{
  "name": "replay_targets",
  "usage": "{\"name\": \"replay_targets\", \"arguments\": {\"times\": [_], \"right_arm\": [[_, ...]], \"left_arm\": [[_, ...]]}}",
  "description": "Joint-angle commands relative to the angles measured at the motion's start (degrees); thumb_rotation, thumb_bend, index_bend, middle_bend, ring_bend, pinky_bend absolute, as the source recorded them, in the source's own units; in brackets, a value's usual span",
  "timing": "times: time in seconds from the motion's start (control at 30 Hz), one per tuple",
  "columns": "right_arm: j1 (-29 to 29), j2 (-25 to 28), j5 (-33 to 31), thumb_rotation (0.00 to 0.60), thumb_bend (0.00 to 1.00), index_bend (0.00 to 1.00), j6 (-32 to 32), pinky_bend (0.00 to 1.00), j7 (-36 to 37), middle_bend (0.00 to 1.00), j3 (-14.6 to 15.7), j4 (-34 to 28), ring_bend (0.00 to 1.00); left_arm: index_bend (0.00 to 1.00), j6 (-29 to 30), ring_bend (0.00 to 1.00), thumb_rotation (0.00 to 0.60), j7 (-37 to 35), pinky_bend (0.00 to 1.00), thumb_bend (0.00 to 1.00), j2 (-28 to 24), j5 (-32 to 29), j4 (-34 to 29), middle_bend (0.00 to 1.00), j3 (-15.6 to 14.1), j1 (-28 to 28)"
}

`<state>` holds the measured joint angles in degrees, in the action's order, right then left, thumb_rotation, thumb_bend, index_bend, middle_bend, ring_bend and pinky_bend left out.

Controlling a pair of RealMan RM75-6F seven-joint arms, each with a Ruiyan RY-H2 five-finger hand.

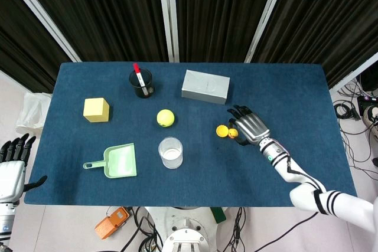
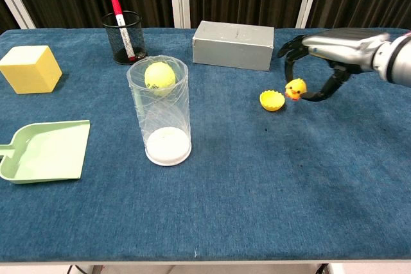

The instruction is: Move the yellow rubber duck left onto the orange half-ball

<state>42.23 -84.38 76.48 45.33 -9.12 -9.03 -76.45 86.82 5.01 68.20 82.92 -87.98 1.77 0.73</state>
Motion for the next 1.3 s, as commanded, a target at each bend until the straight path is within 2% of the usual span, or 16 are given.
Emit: {"name": "replay_targets", "arguments": {"times": [0.03, 0.53, 0.8, 0.87, 1.03, 1.17, 1.3], "right_arm": [[1.8, -2.2, -2.5, 0.600, 0.49, 0.57, -2.0, 0.17, -2.6, 0.18, -0.9, 1.7, 0.11], [4.0, -4.9, -6.0, 0.600, 0.49, 0.51, -2.7, 0.17, -5.3, 0.18, -0.3, 4.2, 0.11], [4.4, -4.6, -6.3, 0.600, 0.49, 0.22, -3.3, 0.17, -6.0, 0.18, 0.9, 3.7, 0.11], [4.1, -3.8, -5.9, 0.600, 0.49, 0.18, -2.5, 0.17, -6.0, 0.18, 1.0, 2.7, 0.11], [1.4, 1.8, -4.1, 0.600, 0.49, 0.16, 3.2, 0.17, -5.2, 0.18, 0.9, -3.4, 0.10], [-3.0, 8.9, -2.4, 0.600, 0.49, 0.17, 10.1, 0.17, -5.7, 0.18, 1.8, -9.0, 0.10], [-9.8, 16.0, -0.8, 0.600, 0.49, 0.17, 19.3, 0.17, -5.5, 0.18, 3.4, -13.8, 0.10]], "left_arm": [[0.07, 0.1, 0.00, 0.600, 0.0, 0.01, 0.05, 0.0, -0.1, 0.0, 0.02, -0.1, -0.2], [0.07, -0.1, 0.00, 0.600, -0.2, 0.01, 0.05, 0.1, -0.4, 0.4, 0.02, -0.1, -0.4], [0.07, -0.4, 0.00, 0.600, -0.3, 0.01, 0.05, 0.2, -0.4, 0.6, 0.02, 0.1, -0.2], [0.07, -0.4, 0.00, 0.600, -0.4, 0.01, 0.05, 0.2, -0.3, 0.7, 0.02, 0.1, -0.2], [0.07, -0.5, 0.00, 0.600, -0.7, 0.01, 0.05, 0.1, -0.2, 0.9, 0.02, 0.3, 0.1], [0.07, -0.7, 0.00, 0.600, -1.1, 0.01, 0.05, 0.1, 0.1, 1.2, 0.02, 0.5, 0.5], [0.07, -1.2, 0.00, 0.600, -1.5, 0.01, 0.05, 0.4, 0.3, 1.6, 0.02, 0.7, 1.1]]}}
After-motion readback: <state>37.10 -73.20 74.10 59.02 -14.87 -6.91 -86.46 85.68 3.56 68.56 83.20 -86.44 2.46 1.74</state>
